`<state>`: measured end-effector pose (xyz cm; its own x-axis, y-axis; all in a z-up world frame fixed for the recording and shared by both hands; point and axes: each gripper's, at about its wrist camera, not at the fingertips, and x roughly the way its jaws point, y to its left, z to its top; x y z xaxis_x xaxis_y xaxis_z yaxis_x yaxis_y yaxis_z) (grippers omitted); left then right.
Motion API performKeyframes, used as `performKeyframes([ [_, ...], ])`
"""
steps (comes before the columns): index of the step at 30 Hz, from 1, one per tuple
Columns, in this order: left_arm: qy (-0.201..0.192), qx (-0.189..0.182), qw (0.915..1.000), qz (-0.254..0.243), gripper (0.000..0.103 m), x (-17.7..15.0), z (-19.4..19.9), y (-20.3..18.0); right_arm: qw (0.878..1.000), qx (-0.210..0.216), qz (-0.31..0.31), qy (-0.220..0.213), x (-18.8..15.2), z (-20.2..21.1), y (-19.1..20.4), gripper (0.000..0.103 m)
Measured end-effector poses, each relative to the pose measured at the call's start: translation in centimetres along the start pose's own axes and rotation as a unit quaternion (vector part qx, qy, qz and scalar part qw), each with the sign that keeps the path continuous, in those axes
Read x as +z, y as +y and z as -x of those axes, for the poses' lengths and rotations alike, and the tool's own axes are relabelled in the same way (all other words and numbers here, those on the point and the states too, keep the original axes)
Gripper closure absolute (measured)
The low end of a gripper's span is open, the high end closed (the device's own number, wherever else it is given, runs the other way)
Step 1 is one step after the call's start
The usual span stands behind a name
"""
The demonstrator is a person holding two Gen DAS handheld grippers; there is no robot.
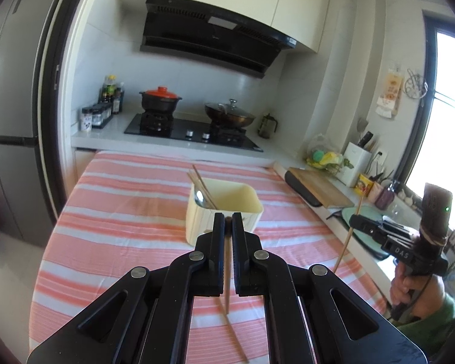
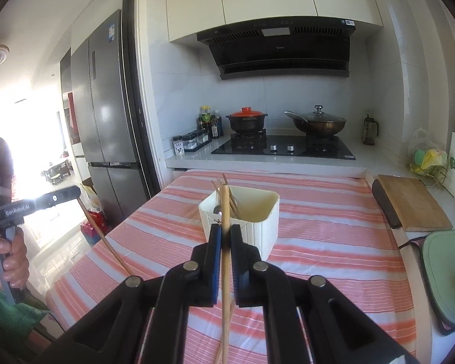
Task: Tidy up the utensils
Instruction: 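Carry both chopsticks over the cream holder and open both tools to drop them in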
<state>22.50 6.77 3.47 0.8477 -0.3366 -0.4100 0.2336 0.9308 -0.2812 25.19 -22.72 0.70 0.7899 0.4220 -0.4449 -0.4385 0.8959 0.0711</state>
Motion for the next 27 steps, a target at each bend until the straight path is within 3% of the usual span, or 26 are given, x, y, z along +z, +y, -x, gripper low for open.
performKeyframes([
  [5,-0.028,-0.006,0.9996,-0.001,0.101,4.1,-0.3,0.0,1.0,0.0,0.006,0.0,2.3,-2.1,-1.0,0.097],
  [10,-0.094,0.003,0.9955,-0.014,0.101,10.0,-1.6,-1.0,0.999,0.003,0.029,-0.043,8.0,-4.4,-0.9,0.097],
  [14,-0.12,0.024,0.9924,-0.018,0.101,12.9,-5.4,-0.8,0.995,-0.004,0.039,-0.089,12.3,-7.0,-0.9,0.097],
  [19,-0.101,0.047,0.9937,0.011,0.101,13.4,-12.3,1.4,0.988,-0.006,0.049,-0.148,14.1,-10.8,-1.2,0.097],
  [21,-0.083,0.052,0.9948,0.025,0.101,12.8,-15.0,2.4,0.986,-0.016,0.065,-0.15,13.8,-12.9,-1.3,0.097],
  [23,-0.054,0.051,0.9965,0.039,0.101,12.1,-17.6,3.3,0.99,-0.014,0.066,-0.127,13.3,-15.3,-1.6,0.097],
  [27,0.021,0.041,0.9975,0.054,0.101,10.0,-22.1,4.2,0.998,-0.003,0.046,-0.038,11.9,-20.3,-2.9,0.097],
])
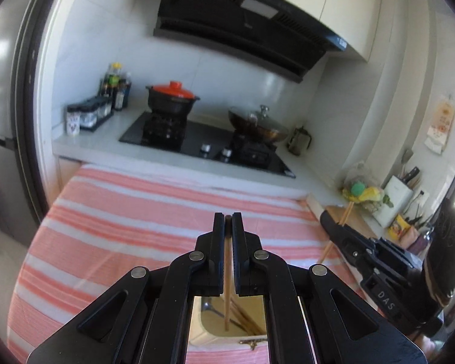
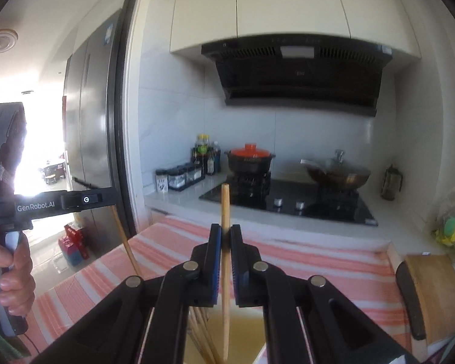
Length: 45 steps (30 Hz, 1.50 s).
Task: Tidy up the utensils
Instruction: 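Carry both chopsticks over the cream holder and open both tools to drop them in, then move the left tool to the last chopstick while the right tool reaches the other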
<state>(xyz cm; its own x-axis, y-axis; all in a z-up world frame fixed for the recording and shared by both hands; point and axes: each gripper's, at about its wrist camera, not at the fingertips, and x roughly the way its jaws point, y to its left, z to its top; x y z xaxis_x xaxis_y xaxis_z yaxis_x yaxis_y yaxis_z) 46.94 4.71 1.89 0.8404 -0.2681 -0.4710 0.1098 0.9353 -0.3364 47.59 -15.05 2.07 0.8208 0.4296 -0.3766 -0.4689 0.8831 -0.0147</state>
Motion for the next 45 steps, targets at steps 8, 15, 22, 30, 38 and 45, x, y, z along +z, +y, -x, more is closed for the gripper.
performKeyframes([
  [8,0.111,0.01,0.9938,0.006,0.069,-3.3,-4.3,0.2,0.99,0.035,-0.05,0.13,-3.3,-5.2,-1.5,0.08],
  [15,0.09,0.024,0.9954,-0.025,0.026,-3.4,6.0,1.6,0.994,0.034,-0.05,0.093,-2.6,4.8,-1.6,0.057],
  [22,0.145,0.069,0.9808,-0.111,0.011,-9.1,15.1,1.8,0.986,-0.037,0.024,0.162,-8.6,14.7,-2.6,0.051],
  [30,0.179,0.042,0.9827,-0.027,0.007,-22.6,16.8,1.7,0.968,-0.101,0.001,0.231,-22.5,20.5,-0.5,0.051],
  [38,0.184,0.065,0.9806,-0.015,0.008,-26.8,15.2,-0.6,0.965,-0.099,-0.081,0.231,-27.5,21.1,3.9,0.051],
  [45,0.181,0.078,0.9794,-0.043,0.007,-28.1,15.5,-1.9,0.961,-0.119,-0.09,0.233,-27.2,20.9,4.8,0.051],
])
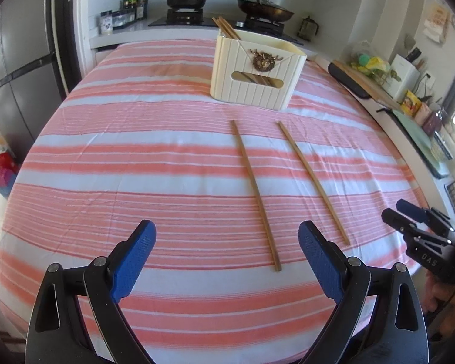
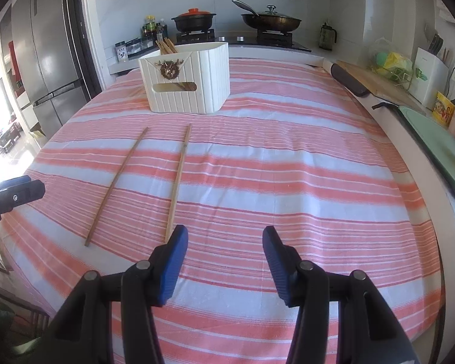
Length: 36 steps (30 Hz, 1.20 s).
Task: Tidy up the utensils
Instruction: 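Move the left tool to the last chopstick while the right tool reaches the other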
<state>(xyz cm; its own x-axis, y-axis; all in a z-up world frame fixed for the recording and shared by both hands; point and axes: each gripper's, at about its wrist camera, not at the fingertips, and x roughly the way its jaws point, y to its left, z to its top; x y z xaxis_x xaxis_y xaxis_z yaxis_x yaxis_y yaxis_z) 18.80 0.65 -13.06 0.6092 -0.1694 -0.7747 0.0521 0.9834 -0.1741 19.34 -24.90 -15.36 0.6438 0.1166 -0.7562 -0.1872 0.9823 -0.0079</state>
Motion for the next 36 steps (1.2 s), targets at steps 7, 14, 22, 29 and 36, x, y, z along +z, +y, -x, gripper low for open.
performKeyframes([
  [7,0.004,0.006,0.9999,0.014,0.007,-0.6,-0.2,1.0,1.0,-0.02,0.009,0.007,-0.3,-0.6,0.4,0.051],
  [14,0.008,0.007,0.9998,0.017,0.007,-0.7,-0.6,1.1,0.999,-0.036,0.028,0.008,-0.3,-0.8,0.7,0.051],
  [22,0.013,0.009,0.9997,0.017,0.008,-0.8,-1.2,1.1,0.998,-0.044,0.032,0.012,-0.2,-1.2,0.4,0.051],
  [29,0.018,0.011,0.9995,0.022,0.007,-0.9,-1.6,1.5,0.997,-0.057,0.044,0.021,-0.4,-1.8,0.5,0.051],
  [36,0.02,0.01,0.9994,0.025,0.007,-0.7,-2.1,1.5,0.996,-0.07,0.053,0.019,-0.2,-2.1,0.5,0.051],
])
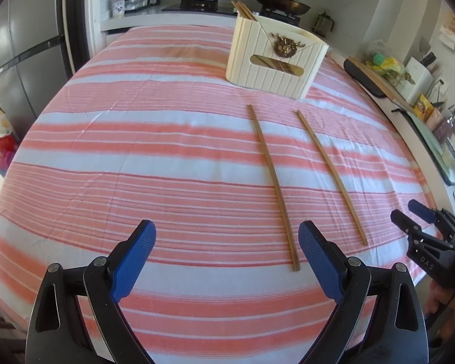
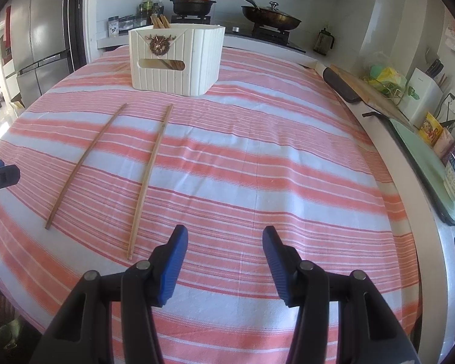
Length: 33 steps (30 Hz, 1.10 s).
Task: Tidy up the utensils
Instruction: 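Move the left tool to the last chopstick while the right tool reaches the other, then close the left tool on a chopstick while the right tool grasps the other chopstick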
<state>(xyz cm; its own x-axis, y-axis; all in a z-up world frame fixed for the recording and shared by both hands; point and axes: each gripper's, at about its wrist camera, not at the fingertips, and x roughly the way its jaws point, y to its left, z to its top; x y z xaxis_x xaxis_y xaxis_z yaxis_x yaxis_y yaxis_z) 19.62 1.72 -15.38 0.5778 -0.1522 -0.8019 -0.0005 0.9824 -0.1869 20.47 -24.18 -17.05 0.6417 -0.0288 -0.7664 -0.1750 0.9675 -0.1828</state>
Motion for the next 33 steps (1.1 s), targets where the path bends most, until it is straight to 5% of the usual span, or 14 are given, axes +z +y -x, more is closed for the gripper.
performKeyframes([
  [8,0.0,-0.011,0.9997,-0.02,0.008,1.4,-2.3,-2.0,1.0,0.005,0.005,0.004,0.7,-1.0,0.2,0.051],
  [16,-0.006,0.055,0.9942,-0.092,0.012,1.8,-6.7,-5.6,0.993,0.117,-0.021,0.024,4.6,-4.0,1.6,0.051],
  [20,-0.006,0.04,0.9941,-0.1,0.039,1.8,-7.5,-6.0,0.989,0.135,0.01,0.053,5.6,-6.5,3.8,0.051],
  [21,-0.009,0.042,0.9938,-0.103,0.046,1.8,-7.3,-6.1,0.988,0.139,0.016,0.058,5.5,-7.0,4.3,0.058],
  [22,-0.012,0.044,0.9931,-0.108,0.067,1.8,-7.2,-6.2,0.99,0.132,0.026,0.052,5.5,-7.0,4.7,0.063],
  [23,-0.012,0.043,0.9926,-0.113,0.085,1.7,-7.1,-6.2,0.991,0.12,0.039,0.044,5.4,-6.8,5.1,0.076],
  [24,-0.012,0.043,0.9922,-0.116,0.092,1.7,-7.1,-6.2,0.991,0.116,0.042,0.041,5.3,-6.8,5.2,0.091],
  [33,0.0,0.045,0.9955,-0.084,0.099,0.3,-4.9,-1.6,0.995,0.082,-0.011,0.058,1.6,-4.2,1.3,0.097],
])
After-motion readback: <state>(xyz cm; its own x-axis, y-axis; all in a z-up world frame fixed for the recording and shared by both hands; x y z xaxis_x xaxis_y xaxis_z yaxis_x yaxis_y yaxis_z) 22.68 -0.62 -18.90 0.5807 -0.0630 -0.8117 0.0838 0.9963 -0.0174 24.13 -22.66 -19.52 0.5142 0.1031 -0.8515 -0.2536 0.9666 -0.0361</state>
